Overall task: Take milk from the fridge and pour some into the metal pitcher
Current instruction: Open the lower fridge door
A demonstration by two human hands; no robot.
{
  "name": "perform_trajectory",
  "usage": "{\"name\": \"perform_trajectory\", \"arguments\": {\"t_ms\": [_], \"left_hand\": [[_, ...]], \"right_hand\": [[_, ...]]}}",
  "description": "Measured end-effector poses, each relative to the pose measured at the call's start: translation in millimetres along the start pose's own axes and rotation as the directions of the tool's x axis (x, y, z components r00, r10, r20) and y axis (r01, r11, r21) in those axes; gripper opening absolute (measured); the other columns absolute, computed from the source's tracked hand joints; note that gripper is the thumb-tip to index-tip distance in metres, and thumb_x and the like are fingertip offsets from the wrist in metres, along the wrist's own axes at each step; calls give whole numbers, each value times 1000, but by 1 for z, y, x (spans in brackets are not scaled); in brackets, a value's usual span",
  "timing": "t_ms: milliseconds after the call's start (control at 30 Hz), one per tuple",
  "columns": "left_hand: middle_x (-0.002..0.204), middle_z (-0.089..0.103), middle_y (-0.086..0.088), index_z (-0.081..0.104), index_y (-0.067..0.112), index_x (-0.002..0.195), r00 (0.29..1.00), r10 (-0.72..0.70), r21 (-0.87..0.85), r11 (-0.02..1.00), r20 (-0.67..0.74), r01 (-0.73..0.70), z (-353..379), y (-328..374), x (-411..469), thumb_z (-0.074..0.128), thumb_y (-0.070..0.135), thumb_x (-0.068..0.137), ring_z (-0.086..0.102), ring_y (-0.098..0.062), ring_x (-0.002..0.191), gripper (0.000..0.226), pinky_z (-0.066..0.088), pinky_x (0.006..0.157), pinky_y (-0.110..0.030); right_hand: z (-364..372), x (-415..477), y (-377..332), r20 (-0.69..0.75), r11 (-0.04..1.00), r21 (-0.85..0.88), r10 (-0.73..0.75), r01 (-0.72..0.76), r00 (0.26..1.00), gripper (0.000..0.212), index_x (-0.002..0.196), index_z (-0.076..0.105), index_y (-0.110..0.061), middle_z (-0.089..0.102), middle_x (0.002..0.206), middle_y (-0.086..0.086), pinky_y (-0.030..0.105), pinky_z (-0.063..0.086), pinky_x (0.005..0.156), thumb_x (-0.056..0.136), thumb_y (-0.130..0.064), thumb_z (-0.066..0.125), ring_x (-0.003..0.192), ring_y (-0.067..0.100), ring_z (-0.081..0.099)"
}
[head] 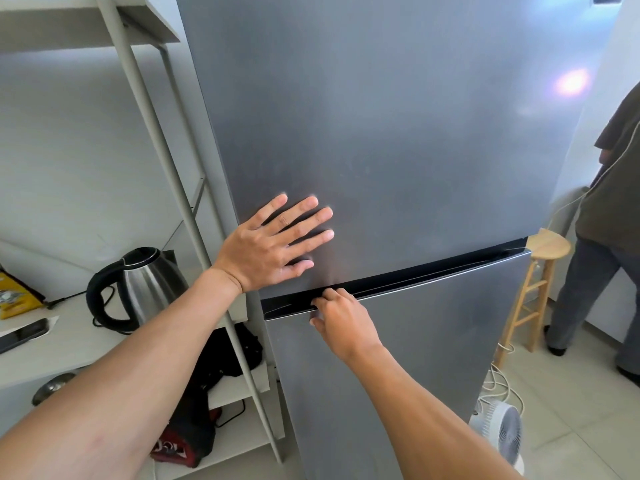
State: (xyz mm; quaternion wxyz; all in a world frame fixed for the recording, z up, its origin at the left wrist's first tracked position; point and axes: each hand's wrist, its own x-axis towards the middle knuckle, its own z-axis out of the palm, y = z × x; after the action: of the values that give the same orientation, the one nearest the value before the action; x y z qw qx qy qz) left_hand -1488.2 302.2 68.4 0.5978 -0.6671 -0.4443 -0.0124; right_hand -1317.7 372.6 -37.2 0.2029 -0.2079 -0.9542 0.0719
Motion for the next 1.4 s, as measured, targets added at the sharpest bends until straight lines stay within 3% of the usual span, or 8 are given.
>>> {"name": "perform_trajectory", "arguments": {"t_ms": [233, 467, 667, 800, 900, 1133, 1300, 1400], "left_hand": [[157, 40, -1, 44, 28, 150, 1000, 7, 35, 999, 29, -8, -1, 0, 1, 50, 49, 99, 38, -24, 145, 56, 34, 114, -49], [164, 25, -5, 35, 24, 155, 980, -66, 21, 998, 190, 63, -13, 16, 1, 44, 40, 103, 23, -30, 151, 54, 22, 119, -57], [161, 30, -12, 44, 18, 149, 948, -143, -12, 988, 285, 153, -28, 33, 15, 61, 33, 93, 24, -35, 150, 61, 22, 117, -61], [158, 37, -9, 48, 18, 146, 932, -102, -48, 991, 347, 126, -41, 48, 27, 65, 34, 89, 30, -31, 148, 61, 24, 117, -58], [155, 43, -8, 51, 19, 143, 916, -97, -89, 986, 389, 142, -51, 61, 39, 69, 34, 87, 35, -30, 145, 61, 27, 116, -57], [147, 52, -8, 58, 17, 135, 888, -68, -188, 967, 455, 171, -82, 101, 68, 70, 35, 86, 45, -29, 139, 54, 35, 113, -52], [146, 53, -7, 58, 18, 136, 875, -70, -262, 940, 478, 218, -111, 139, 81, 68, 38, 88, 47, -27, 138, 53, 37, 113, -49], [143, 56, -7, 61, 18, 133, 868, -60, -283, 932, 493, 226, -123, 160, 90, 71, 38, 86, 51, -27, 135, 52, 40, 110, -48]], "right_hand": [[-5, -17, 10, 24, 998, 6, -63, 63, 998, 37, 131, 58, -17, 59, 119, 2, 30, 36, 99, 97, -33, 53, 112, 22, 50], [-27, -58, 10, 42, 994, 86, -78, 74, 996, 40, 134, 56, -18, 57, 124, -1, 26, 34, 98, 97, -32, 52, 115, 19, 48], [-46, -87, 17, 109, 971, 237, -36, 10, 993, 41, 121, 66, -21, 62, 114, -6, 25, 42, 94, 91, -48, 58, 110, 12, 52], [-66, -108, 21, 54, 904, 408, 117, -129, 992, 37, 99, 66, -22, 66, 91, -9, 29, 53, 79, 87, -56, 60, 84, 7, 61], [-79, -124, 27, 3, 824, 514, 277, -239, 961, 37, 105, 56, -25, 58, 90, -8, 33, 54, 73, 86, -56, 61, 74, 12, 59], [-111, -164, 36, -40, 829, 457, 380, -321, 924, 54, 125, 50, -21, 47, 116, -6, 27, 48, 83, 89, -60, 53, 91, 10, 54], [-127, -200, 48, -17, 790, 477, 448, -386, 894, 59, 127, 50, -18, 40, 118, -3, 31, 52, 83, 87, -61, 56, 80, 10, 58], [-134, -222, 53, -3, 771, 489, 469, -407, 883, 63, 132, 48, -17, 36, 120, -3, 31, 50, 89, 86, -58, 59, 87, 13, 59]]}}
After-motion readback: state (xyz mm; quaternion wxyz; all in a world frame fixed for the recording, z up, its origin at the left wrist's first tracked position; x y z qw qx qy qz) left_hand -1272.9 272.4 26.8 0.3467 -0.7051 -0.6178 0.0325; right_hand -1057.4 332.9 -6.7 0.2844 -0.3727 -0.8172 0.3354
